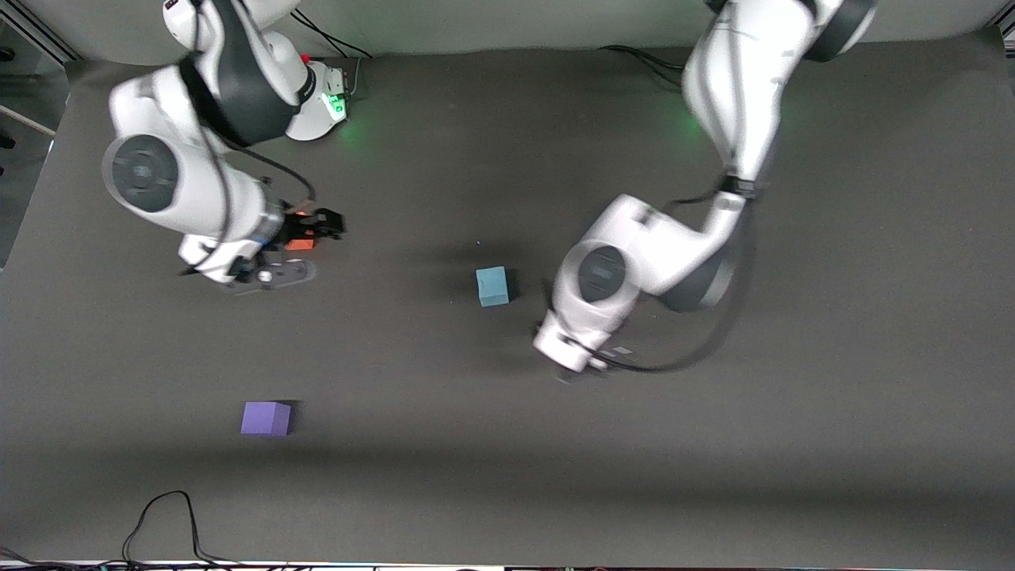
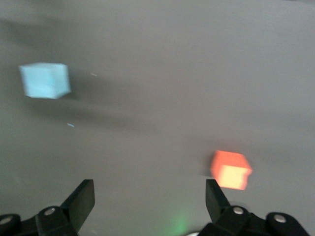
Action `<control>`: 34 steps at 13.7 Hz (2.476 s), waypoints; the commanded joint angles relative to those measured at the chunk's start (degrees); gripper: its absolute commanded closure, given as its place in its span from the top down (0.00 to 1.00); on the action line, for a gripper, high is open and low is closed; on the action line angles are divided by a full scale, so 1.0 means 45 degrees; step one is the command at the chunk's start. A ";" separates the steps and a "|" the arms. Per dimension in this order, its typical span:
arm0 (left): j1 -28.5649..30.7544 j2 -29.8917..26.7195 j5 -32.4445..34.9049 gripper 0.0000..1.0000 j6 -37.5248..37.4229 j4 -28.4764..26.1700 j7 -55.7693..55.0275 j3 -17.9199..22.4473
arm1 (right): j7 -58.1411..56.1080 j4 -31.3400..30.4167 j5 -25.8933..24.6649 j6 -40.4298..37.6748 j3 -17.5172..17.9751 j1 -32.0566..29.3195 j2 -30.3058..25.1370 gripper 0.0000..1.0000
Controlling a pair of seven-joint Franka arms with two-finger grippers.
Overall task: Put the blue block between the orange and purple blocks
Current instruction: 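Retract the left gripper while the right gripper reaches the blue block, then grasp the blue block with the right gripper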
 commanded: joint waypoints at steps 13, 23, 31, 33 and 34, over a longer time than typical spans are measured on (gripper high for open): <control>0.6607 -0.8304 0.0489 1.00 -0.2965 -0.6005 0.9386 -0.0126 | 0.1345 0.3084 0.2223 0.1531 -0.0105 0.3719 0.4660 1.00; 0.6219 -0.9498 0.0313 1.00 -0.3474 -0.5907 1.0129 0.0164 | -0.1864 0.3141 0.3577 0.2663 -0.0105 0.3719 0.6322 1.00; 0.4964 -0.8717 0.0313 1.00 -0.4139 -0.4540 1.0071 0.1185 | -0.0502 0.3141 0.3713 0.3873 -0.0301 0.2704 0.7239 1.00; 0.5297 -0.8736 0.0313 1.00 -0.4061 -0.4579 1.0090 0.0929 | 0.0495 0.3141 0.4258 0.3974 -0.0281 0.2723 0.7397 1.00; 0.5279 -0.8737 0.0313 1.00 -0.4080 -0.4598 1.0090 0.0948 | 0.0828 0.3122 0.4377 0.3955 -0.0281 0.2743 0.7377 1.00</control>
